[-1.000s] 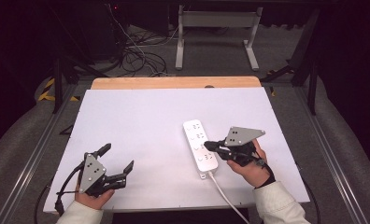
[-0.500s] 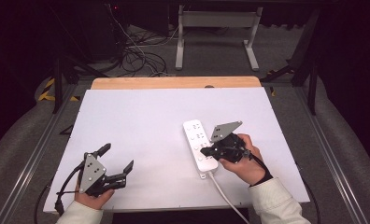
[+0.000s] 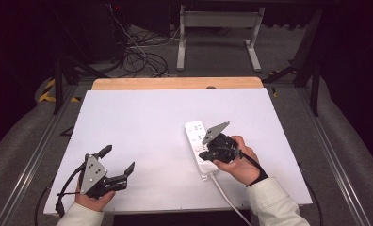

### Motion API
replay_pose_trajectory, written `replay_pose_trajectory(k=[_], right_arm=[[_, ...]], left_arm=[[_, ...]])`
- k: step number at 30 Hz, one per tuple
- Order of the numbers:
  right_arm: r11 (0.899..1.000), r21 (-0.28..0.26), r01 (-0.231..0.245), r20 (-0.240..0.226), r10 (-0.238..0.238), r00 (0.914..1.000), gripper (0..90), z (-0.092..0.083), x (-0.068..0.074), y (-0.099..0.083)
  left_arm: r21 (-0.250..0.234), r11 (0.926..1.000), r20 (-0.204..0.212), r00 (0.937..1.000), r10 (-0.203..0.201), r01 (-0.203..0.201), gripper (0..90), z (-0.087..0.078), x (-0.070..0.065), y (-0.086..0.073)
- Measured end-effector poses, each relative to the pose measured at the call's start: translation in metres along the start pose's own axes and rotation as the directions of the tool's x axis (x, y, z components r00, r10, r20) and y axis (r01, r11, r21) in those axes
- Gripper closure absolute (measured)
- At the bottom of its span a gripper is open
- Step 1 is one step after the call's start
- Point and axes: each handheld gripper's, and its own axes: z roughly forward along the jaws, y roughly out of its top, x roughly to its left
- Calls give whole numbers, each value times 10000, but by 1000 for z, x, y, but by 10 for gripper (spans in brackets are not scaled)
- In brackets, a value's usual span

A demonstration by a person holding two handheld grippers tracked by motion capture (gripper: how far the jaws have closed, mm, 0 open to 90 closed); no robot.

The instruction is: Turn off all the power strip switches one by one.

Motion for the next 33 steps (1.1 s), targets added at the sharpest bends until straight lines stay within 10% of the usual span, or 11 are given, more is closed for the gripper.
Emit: replay_pose_trajectory(k=[18, 33], right_arm=[[9992, 128, -370, 52, 369, 9993, 900, 18, -4, -6], [9997, 25, -240, 1058, 236, 9941, 900, 22, 4, -10]], left_arm=[[109, 9999, 39, 10000, 15, -16, 125, 0, 0, 0], [75, 10000, 12, 10000, 1, -1, 124, 0, -1, 0]])
